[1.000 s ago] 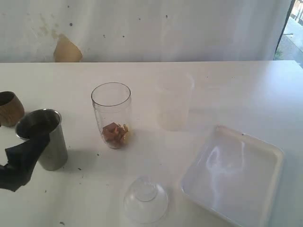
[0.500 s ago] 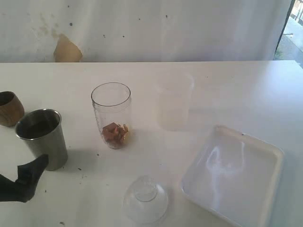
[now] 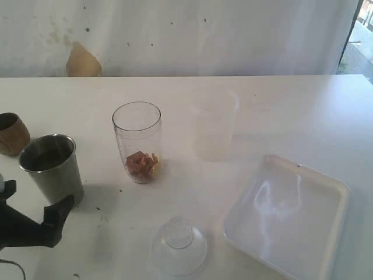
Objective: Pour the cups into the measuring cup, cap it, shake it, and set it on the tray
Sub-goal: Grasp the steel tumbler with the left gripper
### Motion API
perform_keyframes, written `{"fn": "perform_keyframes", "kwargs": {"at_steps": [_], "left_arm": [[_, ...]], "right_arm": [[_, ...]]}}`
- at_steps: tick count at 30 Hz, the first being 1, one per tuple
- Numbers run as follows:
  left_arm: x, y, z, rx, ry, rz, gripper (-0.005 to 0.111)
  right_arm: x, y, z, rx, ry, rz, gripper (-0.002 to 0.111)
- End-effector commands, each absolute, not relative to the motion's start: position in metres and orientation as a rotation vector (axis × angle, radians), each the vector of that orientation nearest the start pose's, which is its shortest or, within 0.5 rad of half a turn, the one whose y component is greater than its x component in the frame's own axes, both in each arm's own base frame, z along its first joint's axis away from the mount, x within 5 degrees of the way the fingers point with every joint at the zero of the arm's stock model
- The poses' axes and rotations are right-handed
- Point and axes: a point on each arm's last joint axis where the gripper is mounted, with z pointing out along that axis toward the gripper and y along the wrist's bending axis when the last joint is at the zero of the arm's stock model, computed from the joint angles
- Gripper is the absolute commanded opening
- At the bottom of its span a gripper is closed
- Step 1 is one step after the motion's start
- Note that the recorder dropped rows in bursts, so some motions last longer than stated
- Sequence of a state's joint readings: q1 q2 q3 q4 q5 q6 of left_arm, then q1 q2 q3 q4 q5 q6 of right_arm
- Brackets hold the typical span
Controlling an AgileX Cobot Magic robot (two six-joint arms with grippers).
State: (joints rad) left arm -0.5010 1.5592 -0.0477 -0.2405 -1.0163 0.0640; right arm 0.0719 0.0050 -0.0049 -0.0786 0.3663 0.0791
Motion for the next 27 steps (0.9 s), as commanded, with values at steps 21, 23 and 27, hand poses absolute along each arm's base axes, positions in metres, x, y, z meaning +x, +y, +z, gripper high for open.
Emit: {"fn": "perform_keyframes", "kwargs": {"at_steps": [21,23,27], "left_arm": [[0.219,-0.087,0.086,0.162,1.943,-0.096,0.105],[0.221,-0.088,0.086,0.161,1.941,-0.097,0.105],[0.221,-0.086,0.086,0.157,1.940,-0.060,0.105]], "right_arm": [[0.053,0.001,0.182,-0.038,1.834,0.027,0.000],[0.053,0.001,0.182,-0.038,1.834,0.027,0.000],[0.053,0.001,0.182,-0.038,1.834,0.027,0.000]]}}
